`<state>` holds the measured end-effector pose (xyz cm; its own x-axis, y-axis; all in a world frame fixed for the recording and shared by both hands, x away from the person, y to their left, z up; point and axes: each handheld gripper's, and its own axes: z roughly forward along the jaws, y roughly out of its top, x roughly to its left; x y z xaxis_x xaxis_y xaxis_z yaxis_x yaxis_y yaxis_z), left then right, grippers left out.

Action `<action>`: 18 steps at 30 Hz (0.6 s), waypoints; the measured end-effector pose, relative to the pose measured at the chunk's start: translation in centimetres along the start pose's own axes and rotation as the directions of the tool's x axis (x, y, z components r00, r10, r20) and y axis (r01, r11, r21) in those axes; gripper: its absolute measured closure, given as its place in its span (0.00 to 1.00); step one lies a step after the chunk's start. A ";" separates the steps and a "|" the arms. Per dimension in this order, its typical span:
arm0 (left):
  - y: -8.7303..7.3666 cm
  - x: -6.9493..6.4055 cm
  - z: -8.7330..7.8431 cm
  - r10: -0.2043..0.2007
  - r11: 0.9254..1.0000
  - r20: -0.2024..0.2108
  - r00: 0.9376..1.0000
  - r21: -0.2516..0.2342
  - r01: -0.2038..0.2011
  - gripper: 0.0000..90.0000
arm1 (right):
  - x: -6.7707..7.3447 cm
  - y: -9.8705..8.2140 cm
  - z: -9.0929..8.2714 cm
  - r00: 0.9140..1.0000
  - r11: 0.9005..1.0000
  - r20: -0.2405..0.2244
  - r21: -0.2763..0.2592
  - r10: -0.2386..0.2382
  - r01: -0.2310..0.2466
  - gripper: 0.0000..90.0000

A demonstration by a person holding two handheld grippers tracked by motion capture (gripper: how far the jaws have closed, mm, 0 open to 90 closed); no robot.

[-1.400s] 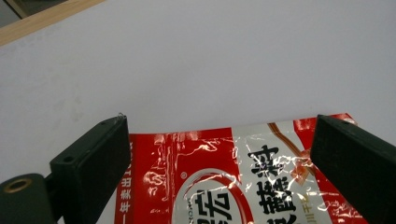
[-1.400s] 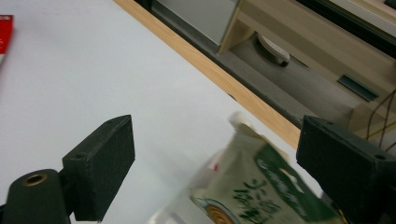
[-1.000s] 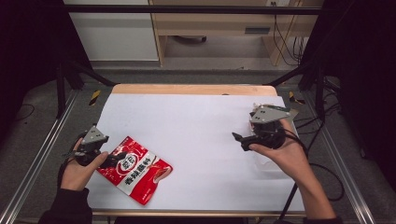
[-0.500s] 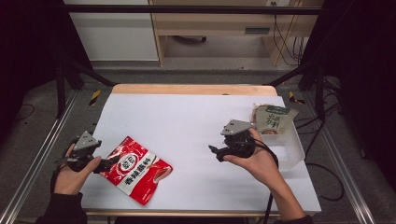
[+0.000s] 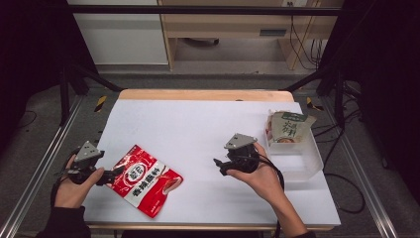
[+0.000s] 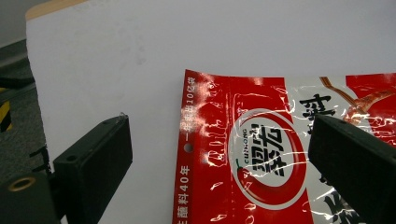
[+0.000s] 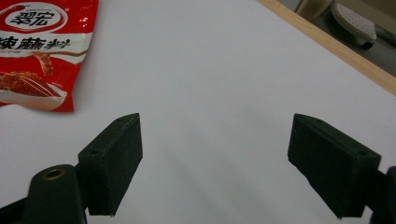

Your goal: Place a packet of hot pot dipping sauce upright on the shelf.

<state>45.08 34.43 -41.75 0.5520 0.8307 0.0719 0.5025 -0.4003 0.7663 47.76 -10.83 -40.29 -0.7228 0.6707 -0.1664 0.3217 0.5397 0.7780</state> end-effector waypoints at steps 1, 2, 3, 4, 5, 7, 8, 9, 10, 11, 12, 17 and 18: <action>-0.1 0.0 0.0 -0.004 1.000 0.001 1.000 -0.002 0.004 0.07 | 0.2 -0.1 0.1 1.000 1.000 -0.001 -0.005 0.004 -0.004 0.21; -0.2 0.0 -0.1 -0.002 1.000 -0.001 1.000 0.002 0.002 0.07 | 0.3 -0.2 0.2 1.000 1.000 -0.004 -0.007 0.008 -0.008 0.21; -0.3 0.0 -0.1 -0.002 1.000 0.000 1.000 -0.002 0.002 0.07 | 0.4 -0.4 0.3 1.000 1.000 -0.008 -0.010 0.013 -0.013 0.21; -0.4 -0.1 -0.2 -0.002 1.000 0.002 1.000 0.000 0.002 0.07 | 0.5 -0.5 0.3 1.000 1.000 -0.006 -0.010 0.018 -0.018 0.21; -0.5 -0.1 -0.2 0.000 1.000 0.002 1.000 0.002 0.000 0.07 | 0.7 -0.6 0.4 1.000 1.000 -0.001 -0.010 0.018 -0.018 0.21; -0.6 0.0 -0.3 -0.001 1.000 -0.004 1.000 0.003 0.001 0.07 | 1.0 -1.0 0.5 1.000 1.000 0.006 -0.011 0.019 -0.019 0.22; -0.7 0.0 -0.3 -0.001 1.000 -0.003 1.000 0.000 0.001 0.07 | 1.1 -1.2 0.5 1.000 1.000 0.007 -0.013 0.018 -0.018 0.22; -0.7 0.0 -0.4 0.004 1.000 -0.006 1.000 -0.001 -0.004 0.07 | 1.3 -1.4 0.6 1.000 1.000 0.010 -0.013 0.019 -0.019 0.22; -0.7 0.0 -0.4 0.007 1.000 -0.007 1.000 0.002 -0.007 0.07 | 1.4 -1.6 0.6 1.000 1.000 0.017 -0.012 0.017 -0.016 0.22; -0.8 -0.1 -0.4 0.010 1.000 -0.009 1.000 0.002 -0.010 0.07 | 1.5 -1.8 0.6 0.999 0.999 0.023 -0.015 0.028 -0.028 0.22; -0.9 -0.2 -0.4 0.016 1.000 -0.010 1.000 0.001 -0.016 0.07 | 1.6 -1.9 0.5 0.999 0.999 0.025 -0.021 0.031 -0.031 0.22; -1.6 -0.2 0.1 0.038 0.999 -0.005 0.999 0.024 -0.038 0.08 | 1.6 -2.9 0.6 0.999 0.999 0.040 -0.018 0.030 -0.029 0.22; -1.8 -0.2 0.2 0.032 0.999 -0.002 0.999 0.028 -0.032 0.08 | 1.5 -3.0 0.6 0.999 1.000 0.044 -0.013 0.028 -0.027 0.22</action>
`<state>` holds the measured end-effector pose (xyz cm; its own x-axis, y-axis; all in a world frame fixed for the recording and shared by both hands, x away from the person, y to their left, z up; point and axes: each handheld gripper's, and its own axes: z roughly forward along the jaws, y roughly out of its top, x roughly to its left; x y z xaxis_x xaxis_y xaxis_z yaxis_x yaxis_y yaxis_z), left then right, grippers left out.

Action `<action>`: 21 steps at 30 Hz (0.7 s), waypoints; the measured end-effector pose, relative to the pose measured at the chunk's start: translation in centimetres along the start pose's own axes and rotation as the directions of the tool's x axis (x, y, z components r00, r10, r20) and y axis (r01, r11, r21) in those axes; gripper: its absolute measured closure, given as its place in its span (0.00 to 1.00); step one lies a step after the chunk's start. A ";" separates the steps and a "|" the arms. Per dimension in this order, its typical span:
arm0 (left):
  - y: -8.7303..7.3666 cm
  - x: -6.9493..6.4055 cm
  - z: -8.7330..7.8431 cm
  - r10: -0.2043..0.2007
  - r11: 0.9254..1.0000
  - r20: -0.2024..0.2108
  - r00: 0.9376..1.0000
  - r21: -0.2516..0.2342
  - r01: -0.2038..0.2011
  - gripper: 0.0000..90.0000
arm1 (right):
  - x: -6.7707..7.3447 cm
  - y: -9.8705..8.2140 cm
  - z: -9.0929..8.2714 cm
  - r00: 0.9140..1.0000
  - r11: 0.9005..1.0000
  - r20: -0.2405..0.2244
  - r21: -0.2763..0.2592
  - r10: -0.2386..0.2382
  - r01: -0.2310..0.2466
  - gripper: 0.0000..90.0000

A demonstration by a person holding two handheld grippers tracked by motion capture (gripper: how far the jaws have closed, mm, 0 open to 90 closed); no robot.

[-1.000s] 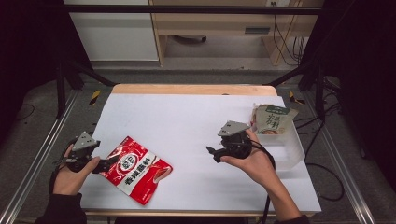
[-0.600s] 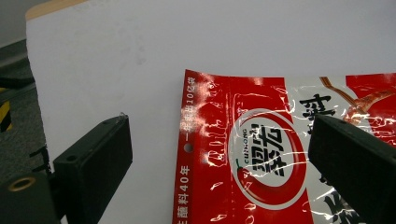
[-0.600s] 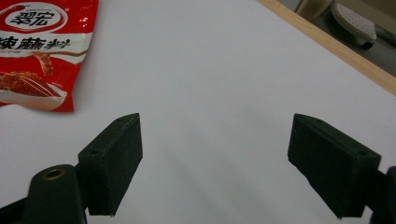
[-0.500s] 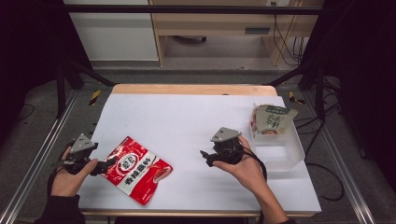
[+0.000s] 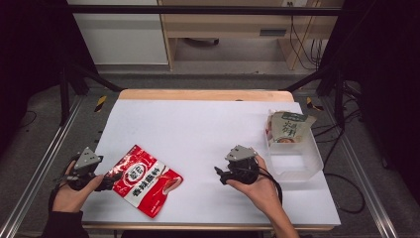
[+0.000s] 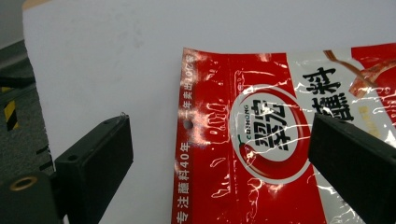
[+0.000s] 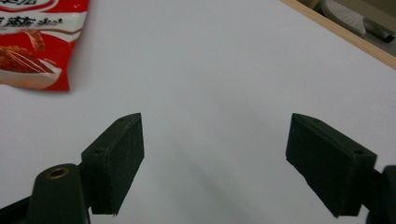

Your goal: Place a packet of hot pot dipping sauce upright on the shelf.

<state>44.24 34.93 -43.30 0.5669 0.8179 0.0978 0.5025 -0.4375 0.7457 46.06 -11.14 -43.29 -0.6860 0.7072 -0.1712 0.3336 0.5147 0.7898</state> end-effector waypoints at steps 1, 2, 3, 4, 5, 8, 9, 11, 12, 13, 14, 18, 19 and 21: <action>-0.2 0.1 0.1 -0.003 1.000 0.003 1.000 0.007 0.003 0.08 | -0.1 -0.2 0.1 1.000 1.000 0.005 0.002 0.009 -0.009 0.22; -0.3 0.2 0.3 -0.012 1.000 0.007 1.000 0.007 0.012 0.08 | -0.3 -0.3 0.2 1.000 1.000 0.007 0.004 0.018 -0.018 0.22; -0.5 0.3 0.4 -0.011 1.000 0.006 1.000 0.014 0.011 0.09 | -0.3 -0.4 0.2 1.000 1.000 0.008 0.007 0.023 -0.023 0.22; -0.7 0.3 0.5 -0.011 1.000 0.003 1.000 0.021 0.011 0.09 | -0.3 -0.5 0.3 1.000 1.000 0.010 0.009 0.024 -0.024 0.22; -0.9 0.4 0.6 -0.007 0.999 0.003 1.000 0.034 0.007 0.09 | -0.3 -0.6 0.3 1.000 1.000 0.009 0.011 0.023 -0.023 0.22; -1.6 0.5 0.8 -0.022 0.998 0.007 1.000 0.052 0.021 0.10 | -0.4 -0.9 0.4 1.000 1.000 0.012 0.018 0.024 -0.024 0.22; -1.8 0.6 0.8 -0.024 0.998 0.006 1.000 0.060 0.024 0.10 | -0.4 -1.0 0.4 1.000 0.999 0.012 0.023 0.024 -0.024 0.22; -2.1 0.7 0.7 -0.036 0.998 0.010 0.999 0.055 0.035 0.11 | -0.5 -1.2 0.6 1.000 0.999 0.013 0.033 0.023 -0.024 0.22; -2.2 0.8 0.7 -0.040 0.998 0.014 0.999 0.057 0.039 0.11 | -0.5 -1.2 0.6 1.000 0.999 0.013 0.037 0.020 -0.020 0.22; -2.3 0.8 0.7 -0.043 0.998 0.015 0.999 0.054 0.042 0.11 | -0.4 -1.3 0.6 1.000 0.999 0.012 0.040 0.019 -0.020 0.22; -2.4 0.8 0.7 -0.048 0.997 0.022 0.999 0.056 0.046 0.11 | -0.4 -1.3 0.6 1.000 0.999 0.012 0.046 0.013 -0.014 0.22; -2.5 0.9 0.9 -0.047 0.997 0.028 0.999 0.069 0.045 0.11 | -0.3 -1.4 0.8 1.000 0.999 0.011 0.052 0.009 -0.010 0.21; -2.6 1.0 1.0 -0.052 0.996 0.035 0.998 0.074 0.050 0.11 | -0.3 -1.4 0.8 1.000 0.999 0.010 0.053 0.008 -0.008 0.21; -2.8 1.1 1.2 -0.053 0.995 0.038 0.998 0.089 0.049 0.12 | -0.3 -1.4 0.9 1.000 0.998 0.007 0.059 0.013 -0.014 0.21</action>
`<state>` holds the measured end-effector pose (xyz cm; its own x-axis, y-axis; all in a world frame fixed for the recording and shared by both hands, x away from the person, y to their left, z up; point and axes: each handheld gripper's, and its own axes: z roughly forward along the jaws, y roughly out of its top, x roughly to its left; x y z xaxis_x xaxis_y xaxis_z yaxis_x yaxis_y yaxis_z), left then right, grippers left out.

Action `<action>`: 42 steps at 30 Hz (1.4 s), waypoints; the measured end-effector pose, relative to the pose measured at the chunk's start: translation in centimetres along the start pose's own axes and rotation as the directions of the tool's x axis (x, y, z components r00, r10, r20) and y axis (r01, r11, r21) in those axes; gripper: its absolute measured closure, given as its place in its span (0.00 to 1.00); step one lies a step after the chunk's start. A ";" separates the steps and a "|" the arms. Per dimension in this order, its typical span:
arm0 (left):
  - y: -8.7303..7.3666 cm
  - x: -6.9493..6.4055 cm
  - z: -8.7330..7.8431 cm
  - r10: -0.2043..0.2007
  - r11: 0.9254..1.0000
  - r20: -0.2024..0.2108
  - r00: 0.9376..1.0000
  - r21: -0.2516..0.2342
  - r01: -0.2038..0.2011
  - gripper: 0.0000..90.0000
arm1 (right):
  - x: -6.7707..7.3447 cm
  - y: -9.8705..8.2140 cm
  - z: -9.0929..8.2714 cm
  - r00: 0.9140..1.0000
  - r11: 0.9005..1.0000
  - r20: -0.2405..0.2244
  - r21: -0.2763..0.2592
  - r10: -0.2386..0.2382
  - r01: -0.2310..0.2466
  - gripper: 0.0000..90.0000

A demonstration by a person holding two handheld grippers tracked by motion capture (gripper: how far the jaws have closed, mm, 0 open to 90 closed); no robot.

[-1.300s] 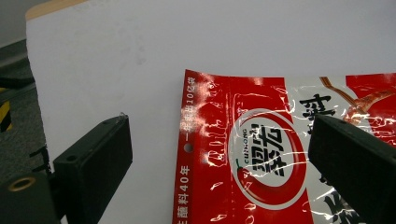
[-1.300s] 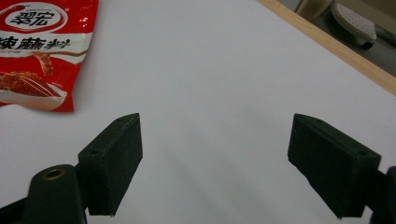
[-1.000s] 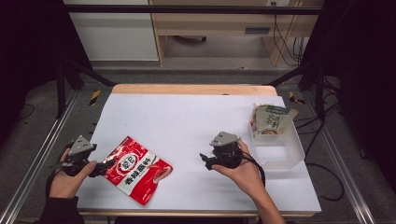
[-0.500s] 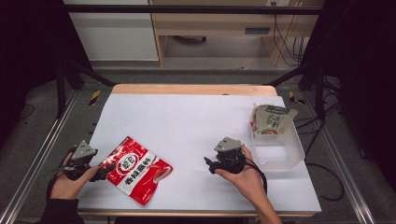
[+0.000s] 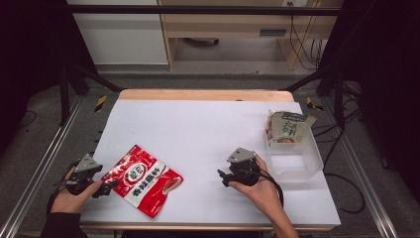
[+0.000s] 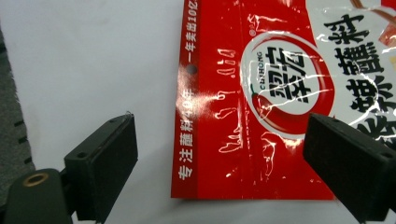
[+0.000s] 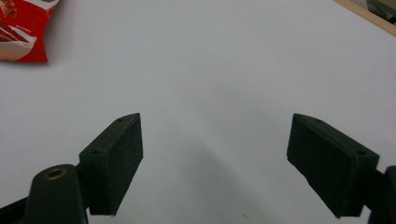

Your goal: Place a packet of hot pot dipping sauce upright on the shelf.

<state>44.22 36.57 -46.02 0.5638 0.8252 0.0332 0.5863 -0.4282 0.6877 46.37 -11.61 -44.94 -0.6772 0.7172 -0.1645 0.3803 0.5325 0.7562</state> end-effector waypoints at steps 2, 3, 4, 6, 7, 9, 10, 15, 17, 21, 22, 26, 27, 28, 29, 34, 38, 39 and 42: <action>-0.1 0.1 0.1 -0.002 1.000 -0.001 1.000 0.009 0.002 0.12 | 0.0 0.0 0.1 1.000 1.000 -0.001 0.007 -0.007 0.007 0.21; -0.1 0.2 0.2 -0.003 1.000 0.000 1.000 0.010 0.003 0.12 | 0.0 -0.1 0.1 1.000 1.000 0.000 0.008 -0.008 0.008 0.21; -0.2 0.2 0.2 -0.012 1.000 0.004 1.000 0.015 0.012 0.12 | 0.1 -0.1 0.1 1.000 1.000 -0.001 0.010 -0.008 0.008 0.21; -0.3 0.3 0.4 -0.015 1.000 0.007 1.000 0.015 0.015 0.12 | 0.1 -0.1 0.2 1.000 1.000 -0.004 0.013 -0.009 0.009 0.21; -0.3 0.3 0.5 -0.013 1.000 0.012 1.000 0.022 0.012 0.13 | 0.1 -0.1 0.2 1.000 1.000 -0.006 0.014 -0.011 0.011 0.21; -0.3 0.4 0.6 -0.010 0.999 0.015 1.000 0.032 0.009 0.13 | 0.1 -0.1 0.2 1.000 1.000 -0.007 0.016 -0.012 0.012 0.21; -0.3 0.4 0.7 -0.010 0.999 0.019 1.000 0.036 0.009 0.13 | 0.1 -0.1 0.2 1.000 1.000 -0.007 0.017 -0.015 0.015 0.21; -0.3 0.4 0.7 -0.013 0.999 0.032 0.999 0.038 0.012 0.14 | 0.2 -0.1 0.3 1.000 1.000 -0.011 0.024 -0.016 0.016 0.20; -0.3 0.3 0.7 -0.028 0.999 0.055 0.998 0.032 0.027 0.14 | 0.2 -0.2 0.4 1.000 1.000 -0.014 0.025 -0.017 0.017 0.20; -0.3 0.3 0.8 -0.031 0.998 0.056 0.998 0.052 0.029 0.15 | 0.2 -0.2 0.4 1.000 0.999 -0.015 0.030 -0.020 0.020 0.20; -0.4 0.3 0.9 -0.040 0.998 0.061 0.997 0.054 0.037 0.16 | 0.2 -0.2 0.4 1.000 0.999 -0.014 0.031 -0.020 0.020 0.20; -0.4 0.3 1.0 -0.039 0.997 0.068 0.997 0.065 0.035 0.19 | 0.3 -0.2 0.4 1.000 0.999 -0.014 0.032 -0.024 0.024 0.20; -0.4 0.2 1.0 -0.041 0.997 0.068 0.997 0.063 0.037 0.19 | 0.3 -0.2 0.5 1.000 0.999 -0.014 0.032 -0.025 0.025 0.20; -0.4 0.2 1.0 -0.041 0.997 0.068 0.997 0.064 0.037 0.20 | 0.3 -0.2 0.5 1.000 0.999 -0.015 0.033 -0.025 0.025 0.20; -0.4 0.2 1.0 -0.039 0.997 0.072 0.997 0.067 0.035 0.20 | 0.3 -0.2 0.5 1.000 0.999 -0.015 0.034 -0.024 0.025 0.20; -0.3 0.2 0.9 -0.048 0.997 0.089 0.995 0.059 0.042 0.25 | 0.3 -0.2 0.5 0.999 0.999 -0.017 0.039 -0.029 0.030 0.20; -0.3 0.1 0.8 -0.047 0.997 0.095 0.994 0.062 0.041 0.27 | 0.3 -0.3 0.6 0.999 0.999 -0.019 0.041 -0.033 0.034 0.20; -0.2 0.1 0.8 -0.048 0.997 0.097 0.994 0.061 0.042 0.27 | 0.3 -0.3 0.6 0.999 0.999 -0.019 0.041 -0.033 0.034 0.20; -0.2 0.1 0.6 -0.057 0.998 0.105 0.993 0.047 0.052 0.28 | 0.3 -0.3 0.6 0.999 0.999 -0.019 0.042 -0.033 0.033 0.20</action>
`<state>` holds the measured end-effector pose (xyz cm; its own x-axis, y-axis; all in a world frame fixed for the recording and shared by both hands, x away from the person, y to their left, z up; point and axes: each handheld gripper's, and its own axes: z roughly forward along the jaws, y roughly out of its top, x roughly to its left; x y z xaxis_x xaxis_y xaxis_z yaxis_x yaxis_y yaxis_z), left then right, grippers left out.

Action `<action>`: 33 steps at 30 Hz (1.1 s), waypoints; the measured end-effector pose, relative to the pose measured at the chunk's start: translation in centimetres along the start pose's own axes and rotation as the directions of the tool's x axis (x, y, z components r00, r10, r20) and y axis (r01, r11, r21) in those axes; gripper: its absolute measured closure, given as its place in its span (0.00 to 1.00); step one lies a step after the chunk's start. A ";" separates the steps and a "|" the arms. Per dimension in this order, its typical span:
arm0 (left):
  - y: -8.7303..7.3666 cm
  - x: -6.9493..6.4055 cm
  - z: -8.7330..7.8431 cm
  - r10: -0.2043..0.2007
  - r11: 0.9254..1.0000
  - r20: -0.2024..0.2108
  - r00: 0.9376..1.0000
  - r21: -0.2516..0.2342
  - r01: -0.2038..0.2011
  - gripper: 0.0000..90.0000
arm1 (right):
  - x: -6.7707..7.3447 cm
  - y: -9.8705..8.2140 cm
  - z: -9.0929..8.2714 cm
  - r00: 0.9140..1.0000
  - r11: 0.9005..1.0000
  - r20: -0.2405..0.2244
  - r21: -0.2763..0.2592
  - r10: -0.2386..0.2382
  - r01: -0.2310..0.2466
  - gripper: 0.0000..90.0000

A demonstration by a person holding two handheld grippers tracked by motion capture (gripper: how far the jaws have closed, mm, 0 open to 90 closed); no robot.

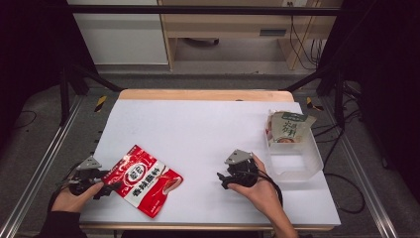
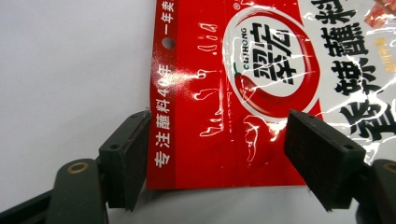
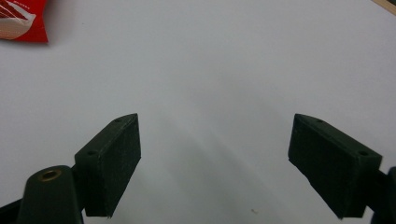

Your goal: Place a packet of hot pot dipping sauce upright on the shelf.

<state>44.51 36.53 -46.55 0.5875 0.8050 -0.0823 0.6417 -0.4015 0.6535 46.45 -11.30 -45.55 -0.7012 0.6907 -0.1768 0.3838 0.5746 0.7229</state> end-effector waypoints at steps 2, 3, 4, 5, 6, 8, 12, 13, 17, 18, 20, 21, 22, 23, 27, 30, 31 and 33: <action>0.0 0.0 -0.1 -0.006 1.000 0.007 1.000 -0.005 0.006 0.29 | 0.0 0.0 0.0 1.000 1.000 0.001 0.002 0.000 0.000 0.20; 0.0 0.0 -0.1 -0.003 1.000 0.007 1.000 -0.003 0.003 0.29 | 0.0 0.0 0.0 1.000 1.000 0.001 0.003 -0.002 0.002 0.20; 0.1 -0.1 -0.2 -0.010 1.000 0.011 1.000 -0.008 0.010 0.30 | 0.0 0.0 0.0 1.000 1.000 0.001 0.002 -0.003 0.003 0.20; 0.1 -0.2 -0.2 -0.010 1.000 0.016 1.000 -0.010 0.011 0.30 | 0.0 0.0 0.0 1.000 1.000 0.001 0.003 -0.004 0.004 0.20; 0.1 -0.2 -0.3 -0.013 1.000 0.020 1.000 -0.016 0.013 0.30 | 0.0 0.0 0.0 1.000 1.000 0.002 0.003 -0.004 0.004 0.20; 0.2 -0.3 -0.5 -0.015 1.000 0.039 0.999 -0.022 0.016 0.32 | 0.0 0.0 0.0 1.000 1.000 0.002 0.004 -0.005 0.005 0.20; 0.5 -0.7 -0.6 -0.020 1.000 0.062 0.998 -0.023 0.022 0.32 | 0.1 -0.1 0.1 1.000 1.000 0.002 0.010 -0.018 0.018 0.20; 0.5 -0.7 -0.5 -0.021 1.000 0.067 0.998 -0.021 0.023 0.32 | 0.1 -0.1 0.1 1.000 1.000 0.001 0.011 -0.019 0.019 0.20; 0.7 -0.7 -0.2 -0.030 0.999 0.053 0.998 -0.013 0.030 0.37 | 0.1 -0.1 0.1 1.000 1.000 0.001 0.010 -0.020 0.020 0.20; 0.8 -0.7 -0.2 -0.031 0.999 0.045 0.999 -0.016 0.032 0.43 | 0.1 -0.1 0.1 1.000 1.000 0.000 0.012 -0.022 0.022 0.20; 0.9 -0.7 -0.2 -0.034 0.999 0.034 0.999 -0.021 0.034 0.52 | 0.2 -0.1 0.2 1.000 1.000 -0.001 0.012 -0.021 0.021 0.20; 0.9 -0.6 -0.2 -0.034 0.999 0.026 0.999 -0.021 0.035 0.57 | 0.2 -0.1 0.2 1.000 1.000 -0.001 0.012 -0.022 0.022 0.20; 1.0 -0.5 -0.2 -0.035 0.999 0.016 0.999 -0.018 0.035 0.62 | 0.2 0.0 0.2 1.000 1.000 0.000 0.013 -0.023 0.023 0.20; 1.0 -0.5 -0.1 -0.044 0.999 0.011 0.999 -0.019 0.044 0.67 | 0.2 0.0 0.2 1.000 1.000 0.000 0.012 -0.025 0.025 0.20; 1.4 -0.2 -0.1 -0.041 0.999 -0.023 0.999 -0.015 0.040 0.88 | 0.2 0.0 0.2 1.000 1.000 0.005 0.012 -0.022 0.022 0.20; 2.1 -0.3 -0.2 -0.054 0.998 -0.030 0.998 -0.025 0.054 0.97 | 0.2 0.0 0.2 1.000 1.000 0.004 0.010 -0.021 0.021 0.20; 2.4 -0.3 -0.1 -0.048 0.998 -0.029 0.998 -0.029 0.047 0.99 | 0.2 0.1 0.2 1.000 1.000 0.001 0.008 -0.016 0.016 0.19; 3.0 -0.4 0.0 -0.035 0.999 -0.031 0.999 -0.034 0.034 1.00 | 0.2 0.1 0.4 1.000 1.000 0.002 0.006 -0.011 0.011 0.19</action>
<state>46.15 35.00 -44.53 0.5493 0.8317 -0.0813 0.6441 -0.3594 0.6753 46.55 -10.89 -45.73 -0.7039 0.6855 -0.1861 0.3798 0.5846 0.7170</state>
